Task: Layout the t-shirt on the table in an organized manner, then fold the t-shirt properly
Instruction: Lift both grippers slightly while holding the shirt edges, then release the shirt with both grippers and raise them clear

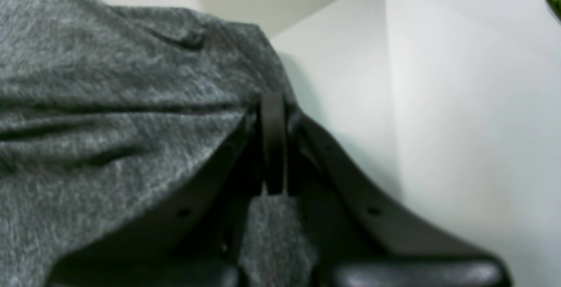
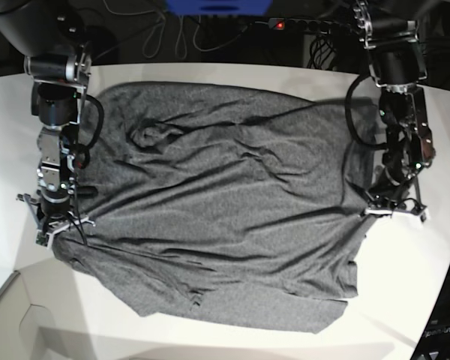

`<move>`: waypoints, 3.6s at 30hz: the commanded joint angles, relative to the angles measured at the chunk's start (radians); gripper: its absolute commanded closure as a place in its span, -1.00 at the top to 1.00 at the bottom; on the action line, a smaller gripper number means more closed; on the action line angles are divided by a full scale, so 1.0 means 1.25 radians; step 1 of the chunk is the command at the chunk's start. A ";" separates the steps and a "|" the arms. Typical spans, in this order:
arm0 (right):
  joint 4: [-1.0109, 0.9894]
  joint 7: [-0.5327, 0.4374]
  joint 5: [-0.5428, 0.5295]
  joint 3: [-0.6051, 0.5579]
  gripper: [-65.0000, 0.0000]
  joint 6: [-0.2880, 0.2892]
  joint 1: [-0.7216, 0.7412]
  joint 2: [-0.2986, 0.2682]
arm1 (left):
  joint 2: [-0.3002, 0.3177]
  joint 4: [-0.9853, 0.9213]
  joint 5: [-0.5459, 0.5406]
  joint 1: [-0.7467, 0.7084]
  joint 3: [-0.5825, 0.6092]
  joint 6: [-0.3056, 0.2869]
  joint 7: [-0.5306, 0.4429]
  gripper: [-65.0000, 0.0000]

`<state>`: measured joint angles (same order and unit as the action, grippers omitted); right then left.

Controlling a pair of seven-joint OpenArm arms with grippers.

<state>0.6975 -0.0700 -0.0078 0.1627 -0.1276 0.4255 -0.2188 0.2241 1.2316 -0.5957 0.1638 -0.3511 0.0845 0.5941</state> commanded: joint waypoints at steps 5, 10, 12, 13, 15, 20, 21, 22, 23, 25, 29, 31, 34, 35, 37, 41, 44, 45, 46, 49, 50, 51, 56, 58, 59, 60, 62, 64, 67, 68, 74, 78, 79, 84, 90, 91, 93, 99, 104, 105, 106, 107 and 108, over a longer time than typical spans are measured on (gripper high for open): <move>0.013 -0.022 0.002 -0.002 -1.00 0.000 0.021 -0.012 | 0.012 0.012 0.000 0.013 -0.055 -0.008 -0.016 -1.00; 0.013 -0.022 0.002 -0.003 -1.00 0.000 0.021 -0.011 | 0.012 0.012 0.000 0.014 -0.056 -0.008 -0.016 -1.00; 0.013 -0.022 0.002 -0.003 -1.00 0.000 0.021 -0.011 | 0.010 0.012 0.000 0.017 -0.054 -0.008 -0.016 -0.99; 0.013 -0.022 0.002 -0.003 -1.00 0.000 0.021 -0.011 | 0.010 0.012 0.000 0.017 -0.054 -0.008 -0.014 -0.95; 0.013 -0.022 0.002 -0.003 -1.00 0.000 0.021 -0.011 | 0.010 0.012 0.000 0.017 -0.055 -0.007 -0.014 -0.80; 0.015 -0.022 0.002 0.002 -1.00 0.055 0.022 -0.012 | 0.012 0.016 -0.005 0.013 -0.060 -0.007 -0.014 -0.25; 0.016 -0.022 0.002 0.002 -0.99 0.079 0.024 -0.012 | 0.014 0.021 -0.006 0.012 -0.068 -0.008 -0.014 -0.17; 0.017 -0.022 0.002 0.002 -0.94 0.098 0.025 -0.012 | 0.018 0.026 -0.009 0.011 -0.087 -0.008 -0.014 -0.11; 0.018 -0.022 0.002 0.002 -0.88 0.104 0.026 -0.012 | 0.018 0.035 -0.015 0.006 -0.104 -0.008 -0.014 -0.07; 0.026 -0.023 0.002 0.003 -0.75 0.104 0.024 -0.012 | 0.016 0.067 -0.058 -0.009 -0.138 -0.008 0.009 -0.04; 0.085 -0.022 0.002 0.018 -0.55 0.104 -0.011 -0.016 | 0.016 0.125 -0.180 -0.036 -0.159 -0.008 0.118 -0.04; 0.140 -0.021 0.002 0.026 -0.53 0.104 -0.038 -0.010 | 0.007 0.138 -0.230 -0.056 -0.159 -0.008 0.157 -0.04; 0.229 0.017 0.002 0.026 -0.53 0.105 -0.083 0.005 | -0.026 0.165 -0.254 -0.074 -0.159 -0.008 0.183 -0.04; 0.264 0.043 0.002 0.026 -0.53 0.106 -0.100 0.007 | -0.035 0.178 -0.256 -0.078 -0.155 -0.008 0.183 -0.04; 0.336 0.093 0.002 0.026 -0.52 0.106 -0.136 0.033 | -0.047 0.185 -0.256 -0.084 -0.112 -0.008 0.178 -0.04; 0.447 0.172 0.002 0.024 -0.52 0.108 -0.205 0.065 | -0.050 0.124 -0.243 -0.070 -0.030 -0.008 0.173 -0.04; 0.456 0.192 0.002 0.025 -0.52 0.108 -0.227 0.075 | -0.052 0.071 -0.177 -0.037 -0.007 -0.008 0.143 -0.04; 0.442 0.194 0.002 0.025 -0.52 0.108 -0.228 0.075 | -0.053 0.055 -0.151 -0.035 -0.007 -0.008 0.122 -0.04; 0.415 0.195 0.002 0.025 -0.52 0.108 -0.226 0.075 | -0.055 0.039 -0.130 -0.030 -0.007 -0.008 0.102 -0.04; 0.356 0.193 0.002 0.026 -0.52 0.108 -0.217 0.052 | -0.050 0.016 -0.080 -0.030 -0.007 -0.008 0.062 -0.04; 0.336 0.193 0.002 0.026 -0.52 0.108 -0.211 0.043 | -0.049 0.011 -0.065 -0.029 -0.007 -0.008 0.052 -0.04; 0.314 0.193 0.002 0.026 -0.52 0.108 -0.204 0.036 | -0.049 0.003 -0.049 -0.029 -0.007 -0.008 0.041 -0.04; 0.201 0.192 0.002 0.026 -0.52 0.108 -0.151 -0.008 | -0.033 -0.065 0.023 -0.008 -0.007 -0.009 -0.024 -0.04; 0.137 0.192 0.002 0.026 -0.52 0.108 -0.105 -0.024 | -0.031 -0.101 0.022 0.013 -0.012 -0.009 -0.038 -0.04; 0.109 0.190 0.002 0.026 -0.52 0.108 -0.081 -0.029 | -0.031 -0.109 0.022 0.024 -0.012 -0.009 -0.039 -0.04; 0.086 0.189 0.002 0.025 -0.52 0.108 -0.061 -0.032 | -0.031 -0.109 0.021 0.034 -0.012 -0.011 -0.039 -0.04; 0.051 0.161 0.002 0.025 -0.52 0.108 -0.021 -0.039 | -0.031 -0.108 0.021 0.056 -0.013 -0.011 -0.038 -0.04; 0.053 0.122 0.002 0.025 -0.52 0.108 -0.008 -0.042 | -0.033 -0.087 0.019 0.086 -0.013 -0.011 -0.035 -0.04; 0.101 0.082 0.002 0.025 -0.52 0.108 -0.007 -0.043 | -0.038 -0.031 0.019 0.103 -0.013 -0.011 -0.033 -0.04; 0.132 0.079 0.002 0.026 -0.52 0.108 -0.016 -0.043 | -0.038 0.000 0.019 0.100 -0.013 -0.011 -0.033 -0.04; 0.352 0.080 0.002 0.059 -0.52 0.108 -0.142 -0.037 | -0.039 0.175 0.019 0.011 -0.013 -0.011 -0.032 -0.04; 0.490 0.080 0.002 0.110 -0.52 0.108 -0.265 0.000 | -0.033 0.275 -0.038 -0.122 -0.014 -0.009 -0.032 -0.03; 0.518 0.080 0.002 0.122 -0.52 0.108 -0.297 0.014 | -0.033 0.298 -0.056 -0.157 -0.014 -0.009 -0.032 -0.03; 0.617 0.080 0.002 0.149 -0.52 0.108 -0.427 0.063 | -0.038 0.409 -0.074 -0.310 -0.052 -0.008 -0.033 -0.03; 0.685 0.080 0.001 0.149 -0.52 0.108 -0.529 0.103 | -0.040 0.519 -0.067 -0.446 -0.076 -0.004 -0.033 -0.03; 0.690 0.080 0.001 0.149 -0.52 0.108 -0.537 0.108 | -0.040 0.521 -0.067 -0.459 -0.076 -0.004 -0.033 -0.03; 0.692 0.080 0.001 0.150 -0.52 0.108 -0.553 0.120 | -0.040 0.509 -0.067 -0.477 -0.073 -0.006 -0.033 -0.03; 0.698 0.076 0.001 0.149 -0.52 0.108 -0.596 0.124 | -0.058 0.463 -0.065 -0.499 -0.074 -0.008 -0.033 -0.03; 0.698 0.075 0.001 0.152 -0.52 0.108 -0.617 0.123 | -0.063 0.415 -0.065 -0.501 -0.071 -0.008 -0.032 -0.03; 0.702 0.075 0.001 0.152 -0.52 0.108 -0.623 0.123 | -0.063 0.400 -0.065 -0.501 -0.071 -0.008 -0.032 -0.03; 0.704 0.075 0.001 0.152 -0.52 0.108 -0.625 0.123 | -0.063 0.389 -0.065 -0.500 -0.071 -0.008 -0.032 -0.03; 0.704 0.075 0.001 0.152 -0.52 0.108 -0.631 0.123 | -0.063 0.375 -0.065 -0.495 -0.071 -0.008 -0.032 -0.03; 0.707 0.075 0.001 0.152 -0.52 0.108 -0.638 0.123 | -0.063 0.363 -0.065 -0.494 -0.071 -0.008 -0.032 -0.04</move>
<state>1.5600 0.0513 -0.0055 0.3481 0.0067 -0.3779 -0.0551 0.1356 1.6707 -0.6750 -0.4568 -0.4362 0.0753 0.5533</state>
